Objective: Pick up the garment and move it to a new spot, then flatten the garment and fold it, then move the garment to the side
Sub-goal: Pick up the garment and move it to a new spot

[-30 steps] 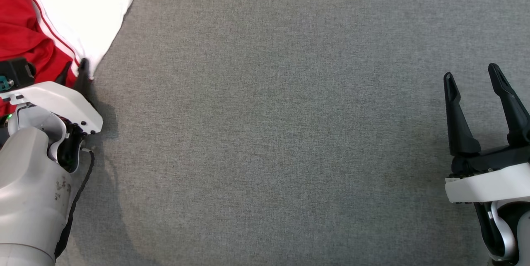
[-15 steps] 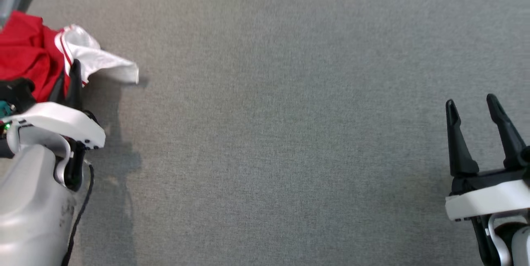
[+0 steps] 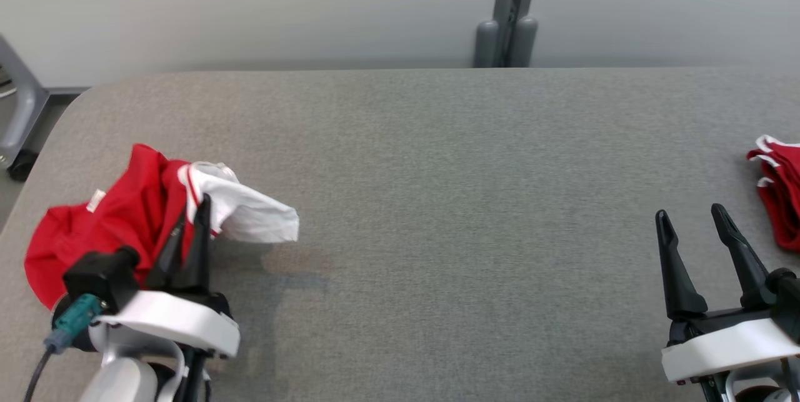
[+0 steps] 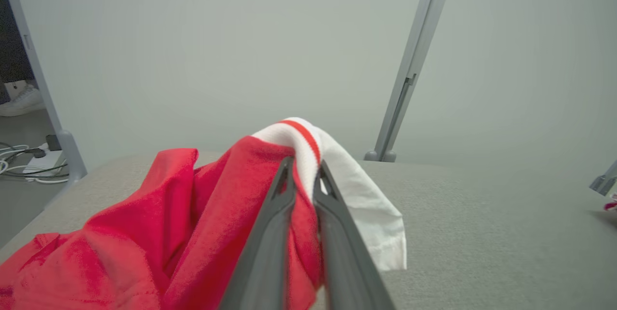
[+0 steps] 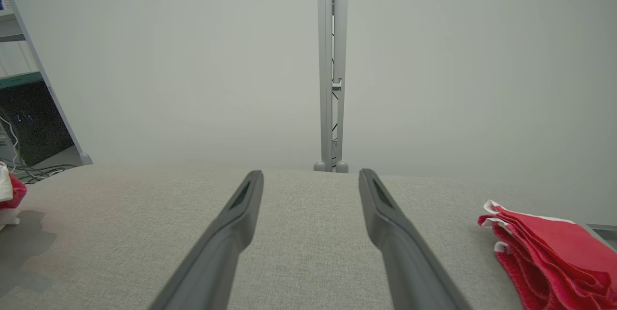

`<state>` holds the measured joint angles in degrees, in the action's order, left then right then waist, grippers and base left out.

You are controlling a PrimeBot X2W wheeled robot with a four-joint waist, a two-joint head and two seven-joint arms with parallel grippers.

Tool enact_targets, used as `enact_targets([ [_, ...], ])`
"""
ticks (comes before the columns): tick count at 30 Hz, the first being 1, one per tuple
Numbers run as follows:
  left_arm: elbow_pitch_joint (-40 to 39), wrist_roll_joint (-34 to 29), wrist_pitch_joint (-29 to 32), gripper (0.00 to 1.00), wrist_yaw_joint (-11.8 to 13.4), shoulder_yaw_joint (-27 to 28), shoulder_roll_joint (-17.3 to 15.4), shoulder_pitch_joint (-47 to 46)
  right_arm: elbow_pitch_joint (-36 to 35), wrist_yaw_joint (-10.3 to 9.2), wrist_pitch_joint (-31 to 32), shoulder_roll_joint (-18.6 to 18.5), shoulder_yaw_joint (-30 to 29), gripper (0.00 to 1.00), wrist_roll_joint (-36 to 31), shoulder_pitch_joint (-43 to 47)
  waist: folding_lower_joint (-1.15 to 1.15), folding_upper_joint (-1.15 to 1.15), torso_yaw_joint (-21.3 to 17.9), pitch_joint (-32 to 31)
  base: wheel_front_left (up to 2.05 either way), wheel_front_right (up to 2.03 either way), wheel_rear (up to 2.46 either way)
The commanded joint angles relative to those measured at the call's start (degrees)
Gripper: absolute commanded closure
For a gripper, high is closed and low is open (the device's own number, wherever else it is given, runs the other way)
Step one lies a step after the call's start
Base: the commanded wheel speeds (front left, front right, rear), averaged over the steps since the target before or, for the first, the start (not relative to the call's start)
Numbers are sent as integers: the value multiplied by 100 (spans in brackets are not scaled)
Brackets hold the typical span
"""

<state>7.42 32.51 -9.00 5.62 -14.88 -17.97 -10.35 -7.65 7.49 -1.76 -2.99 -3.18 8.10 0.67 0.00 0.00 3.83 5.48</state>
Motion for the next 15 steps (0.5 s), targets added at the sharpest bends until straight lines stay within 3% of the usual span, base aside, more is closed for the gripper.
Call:
enact_targets([
  [1, -490, -52, 187, 100, 123, -80, -52, 243, -26, 1, 12, -11, -15, 0, 47, 90, 0, 0, -217, -157, 0, 0, 0],
  [5, -1141, -111, 533, 100, 150, -398, -8, 456, -81, 1, 11, -5, 10, 0, 81, 74, 0, 0, -473, -95, 0, 0, 0],
  [10, -1333, -258, 723, 100, 44, -773, 137, 129, -120, 1, -42, -3, 52, 0, 153, -41, 0, 0, -833, 127, 0, 0, 0],
  [15, -1358, -504, 904, 100, -220, -1253, 350, -574, -131, 1, -159, -2, 142, 0, 258, -249, 0, 0, -1437, 584, 0, 0, 0],
])
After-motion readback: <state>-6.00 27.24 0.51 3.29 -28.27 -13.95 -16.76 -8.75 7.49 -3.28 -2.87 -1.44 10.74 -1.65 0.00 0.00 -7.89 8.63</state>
